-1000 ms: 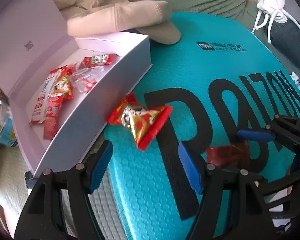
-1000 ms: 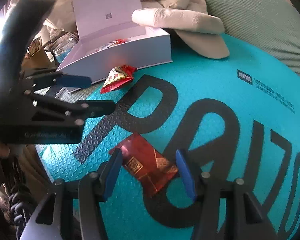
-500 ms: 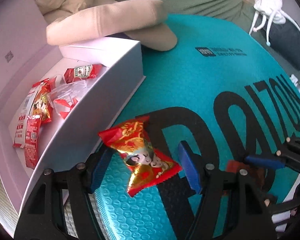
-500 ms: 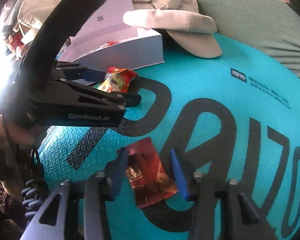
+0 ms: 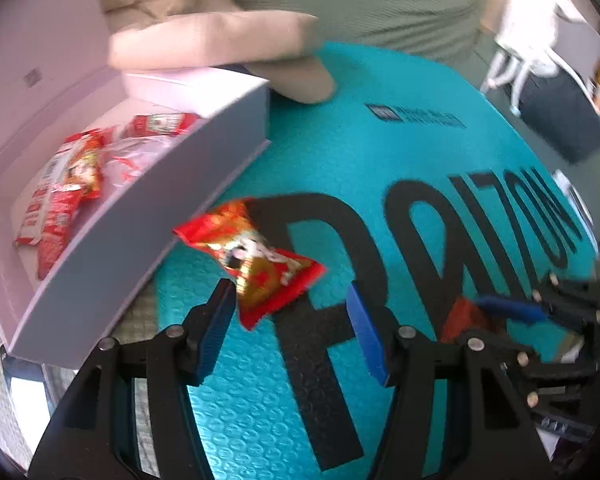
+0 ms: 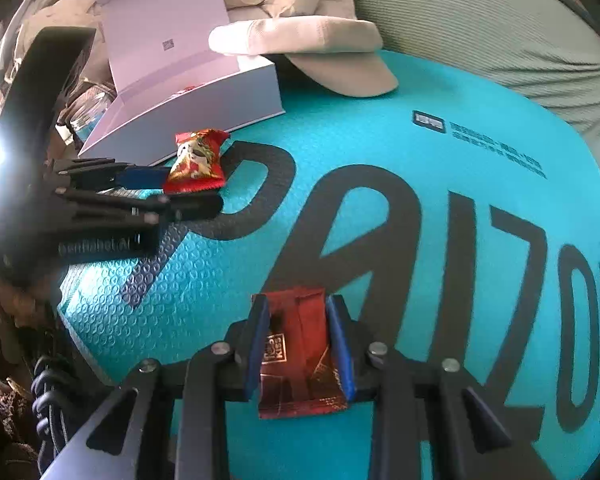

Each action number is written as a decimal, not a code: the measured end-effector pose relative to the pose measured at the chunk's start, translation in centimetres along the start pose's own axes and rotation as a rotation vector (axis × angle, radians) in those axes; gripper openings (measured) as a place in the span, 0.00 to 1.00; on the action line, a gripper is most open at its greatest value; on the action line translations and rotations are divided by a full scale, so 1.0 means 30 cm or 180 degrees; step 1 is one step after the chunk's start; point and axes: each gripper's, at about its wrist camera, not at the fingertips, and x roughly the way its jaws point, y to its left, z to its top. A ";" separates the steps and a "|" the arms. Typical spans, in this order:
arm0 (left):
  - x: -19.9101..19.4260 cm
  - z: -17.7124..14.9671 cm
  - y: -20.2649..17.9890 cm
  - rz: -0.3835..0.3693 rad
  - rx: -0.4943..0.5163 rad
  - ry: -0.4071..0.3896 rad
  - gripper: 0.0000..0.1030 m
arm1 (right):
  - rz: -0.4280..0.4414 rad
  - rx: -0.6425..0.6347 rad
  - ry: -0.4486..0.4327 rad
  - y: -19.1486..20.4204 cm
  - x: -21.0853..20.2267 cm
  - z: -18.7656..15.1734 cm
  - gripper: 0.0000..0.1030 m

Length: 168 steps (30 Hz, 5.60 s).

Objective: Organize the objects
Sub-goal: 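Move right gripper to the brown chocolate packet while left approaches the red-gold candy, then grasp the brown chocolate packet with right gripper while left grasps the red-gold candy, then carry the brown packet with right gripper while left carries the candy toward the white box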

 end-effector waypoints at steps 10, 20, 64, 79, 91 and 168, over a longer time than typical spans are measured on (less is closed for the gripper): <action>0.021 0.048 0.056 0.0168 -0.0358 0.0071 0.61 | 0.0022 0.0231 -0.0060 -0.011 -0.030 0.001 0.29; 0.036 0.041 0.067 0.0214 -0.0459 -0.0080 0.39 | -0.0020 0.0253 0.0004 -0.016 -0.014 0.006 0.30; -0.114 -0.209 -0.087 -0.0228 0.0079 -0.0013 0.27 | -0.0259 0.0084 -0.0126 -0.008 -0.059 -0.114 0.32; -0.172 -0.210 -0.064 -0.0181 -0.0031 -0.0115 0.24 | -0.0342 0.0029 -0.0172 0.029 -0.108 -0.083 0.32; -0.253 -0.206 -0.017 0.0004 -0.0092 -0.0258 0.24 | -0.0230 -0.0165 -0.0216 0.093 -0.131 -0.033 0.32; -0.410 0.065 0.397 0.1008 -0.0769 -0.0504 0.24 | 0.0861 -0.1517 -0.0725 0.506 -0.087 0.573 0.32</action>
